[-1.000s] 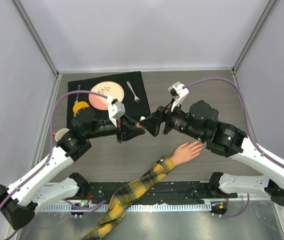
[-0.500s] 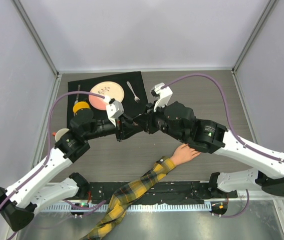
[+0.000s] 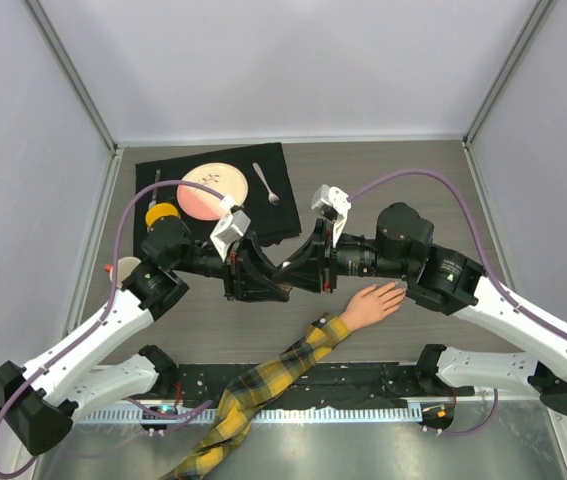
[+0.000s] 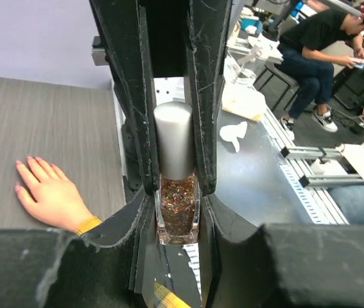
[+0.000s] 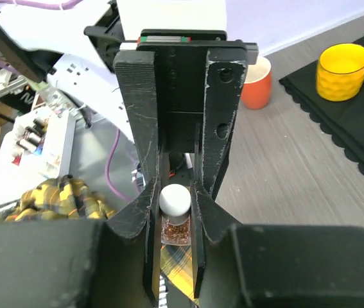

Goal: Paint the nails

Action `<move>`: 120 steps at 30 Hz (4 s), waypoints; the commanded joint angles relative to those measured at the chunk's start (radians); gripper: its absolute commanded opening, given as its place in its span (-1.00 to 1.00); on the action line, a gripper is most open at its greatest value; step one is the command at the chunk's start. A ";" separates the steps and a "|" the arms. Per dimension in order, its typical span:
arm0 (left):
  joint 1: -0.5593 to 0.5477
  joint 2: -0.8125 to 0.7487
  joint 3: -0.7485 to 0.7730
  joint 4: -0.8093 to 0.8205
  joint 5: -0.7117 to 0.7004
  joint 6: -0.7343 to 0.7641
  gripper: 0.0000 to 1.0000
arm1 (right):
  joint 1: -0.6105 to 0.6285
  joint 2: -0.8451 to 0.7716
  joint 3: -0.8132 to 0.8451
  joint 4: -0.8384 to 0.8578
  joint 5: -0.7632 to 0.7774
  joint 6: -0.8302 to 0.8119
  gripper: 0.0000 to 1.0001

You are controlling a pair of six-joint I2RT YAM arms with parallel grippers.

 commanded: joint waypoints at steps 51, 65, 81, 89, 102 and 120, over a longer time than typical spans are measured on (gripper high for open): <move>-0.011 -0.012 0.051 -0.175 -0.319 0.253 -0.99 | -0.060 -0.034 0.015 -0.076 0.424 0.159 -0.20; -0.023 -0.068 0.040 -0.268 -0.571 0.321 -0.99 | 0.109 0.029 0.106 -0.080 0.709 0.235 0.25; -0.023 -0.049 0.042 -0.248 -0.541 0.299 -1.00 | 0.129 0.131 0.152 -0.086 0.707 0.190 -0.49; -0.017 -0.022 0.036 -0.162 -0.278 0.227 -1.00 | 0.071 -0.009 0.008 0.016 0.528 0.037 -0.99; 0.004 0.067 0.057 -0.088 -0.135 0.170 -1.00 | -0.108 -0.008 -0.034 0.046 0.000 -0.017 -0.31; 0.004 -0.002 0.066 -0.292 -0.565 0.330 -1.00 | 0.107 0.147 0.218 -0.193 0.800 0.196 0.33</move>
